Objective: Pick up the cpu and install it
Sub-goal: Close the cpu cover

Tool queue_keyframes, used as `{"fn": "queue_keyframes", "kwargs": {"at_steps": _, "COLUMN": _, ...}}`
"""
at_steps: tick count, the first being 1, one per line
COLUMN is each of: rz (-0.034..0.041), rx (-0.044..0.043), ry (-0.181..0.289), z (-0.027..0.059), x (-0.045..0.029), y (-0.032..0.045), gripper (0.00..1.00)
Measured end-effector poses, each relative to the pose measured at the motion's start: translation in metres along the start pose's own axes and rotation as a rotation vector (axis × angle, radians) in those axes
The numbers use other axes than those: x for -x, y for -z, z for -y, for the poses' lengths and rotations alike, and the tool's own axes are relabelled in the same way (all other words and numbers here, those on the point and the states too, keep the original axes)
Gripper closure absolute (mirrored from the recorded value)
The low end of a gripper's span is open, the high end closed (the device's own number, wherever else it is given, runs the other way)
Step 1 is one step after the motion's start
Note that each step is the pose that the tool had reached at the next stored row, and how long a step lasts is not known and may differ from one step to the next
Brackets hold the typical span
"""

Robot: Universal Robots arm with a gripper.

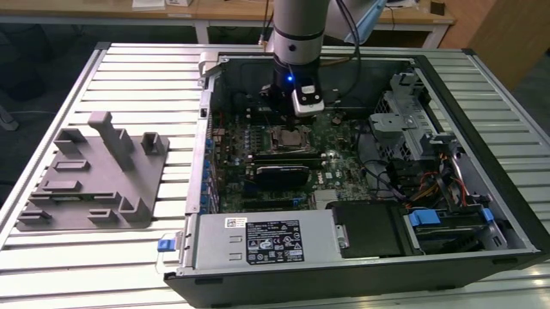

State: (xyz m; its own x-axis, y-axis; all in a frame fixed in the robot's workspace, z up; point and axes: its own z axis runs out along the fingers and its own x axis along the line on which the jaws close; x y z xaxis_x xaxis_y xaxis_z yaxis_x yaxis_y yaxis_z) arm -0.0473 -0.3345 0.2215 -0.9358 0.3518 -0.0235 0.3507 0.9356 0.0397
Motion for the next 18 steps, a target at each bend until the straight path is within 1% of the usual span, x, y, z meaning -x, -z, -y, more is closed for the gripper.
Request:
{"fn": "queue_keyframes", "kwargs": {"at_steps": 15, "rz": -0.0038, "rx": -0.0156, "ry": 0.248, "z": 0.0002, "x": -0.0001, "y": -0.0038, "gripper": 0.89}}
{"fn": "queue_keyframes", "kwargs": {"at_steps": 17, "rz": -0.0043, "rx": -0.0182, "ry": 0.276, "z": 0.0002, "x": -0.0001, "y": -0.0042, "gripper": 0.89}}
{"fn": "queue_keyframes", "kwargs": {"at_steps": 18, "rz": -0.0043, "rx": -0.0185, "ry": 0.279, "z": 0.0002, "x": -0.0001, "y": -0.0043, "gripper": 0.89}}
